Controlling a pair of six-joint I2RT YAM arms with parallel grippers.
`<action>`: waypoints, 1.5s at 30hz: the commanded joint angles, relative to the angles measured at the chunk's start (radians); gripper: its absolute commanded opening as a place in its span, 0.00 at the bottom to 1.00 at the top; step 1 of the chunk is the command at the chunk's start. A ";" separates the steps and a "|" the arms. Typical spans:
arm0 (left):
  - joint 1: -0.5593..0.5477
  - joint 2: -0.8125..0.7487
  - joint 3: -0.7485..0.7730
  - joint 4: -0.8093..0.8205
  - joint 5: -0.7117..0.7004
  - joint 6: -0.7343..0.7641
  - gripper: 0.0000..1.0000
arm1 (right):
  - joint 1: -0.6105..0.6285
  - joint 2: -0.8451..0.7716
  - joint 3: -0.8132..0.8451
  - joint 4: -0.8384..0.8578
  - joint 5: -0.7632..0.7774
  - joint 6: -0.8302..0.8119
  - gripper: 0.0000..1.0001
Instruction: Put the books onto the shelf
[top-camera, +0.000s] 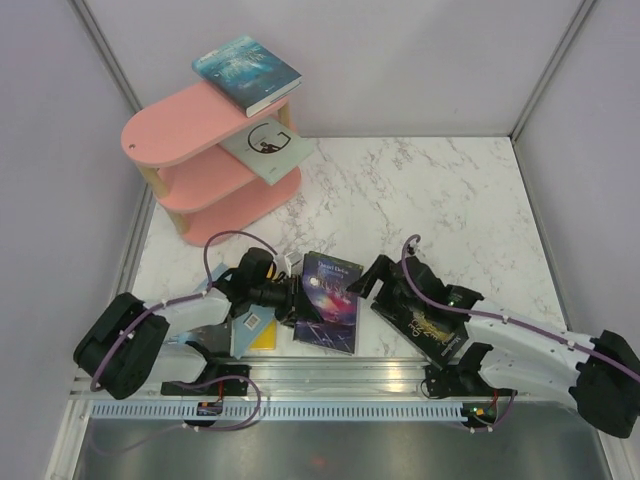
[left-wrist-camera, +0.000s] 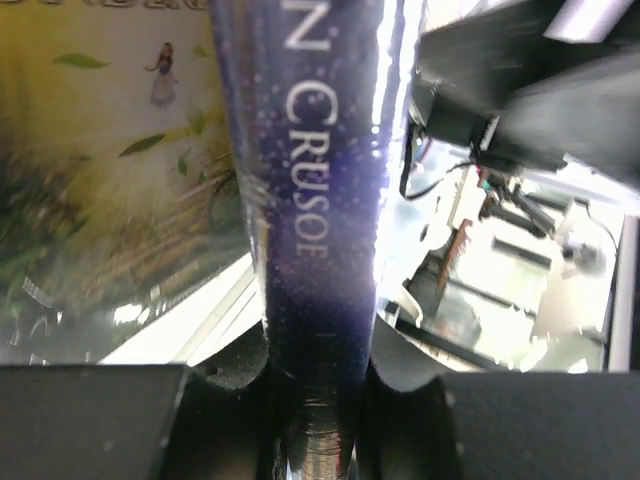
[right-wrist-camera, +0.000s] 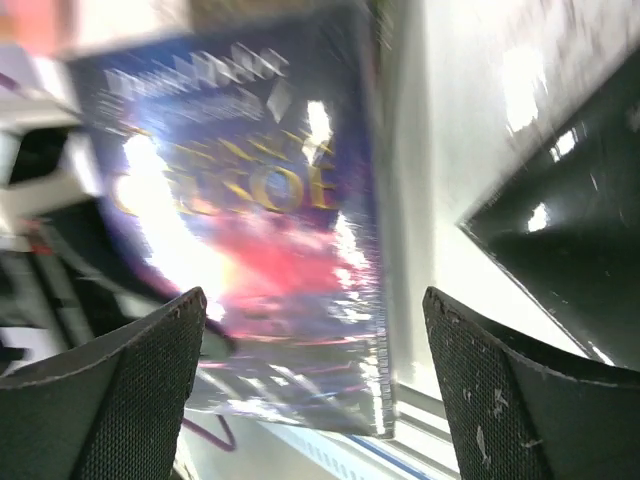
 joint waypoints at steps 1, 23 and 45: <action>0.001 -0.121 0.098 -0.166 -0.066 0.024 0.02 | -0.053 -0.069 0.151 -0.105 0.071 -0.096 0.92; 0.007 -0.599 0.456 -0.892 -0.328 0.079 0.02 | -0.266 1.022 1.447 -0.228 -0.159 -0.297 0.00; 0.017 -0.559 0.595 -1.028 -0.426 0.200 0.02 | -0.268 1.404 1.907 -0.197 -0.208 -0.127 0.00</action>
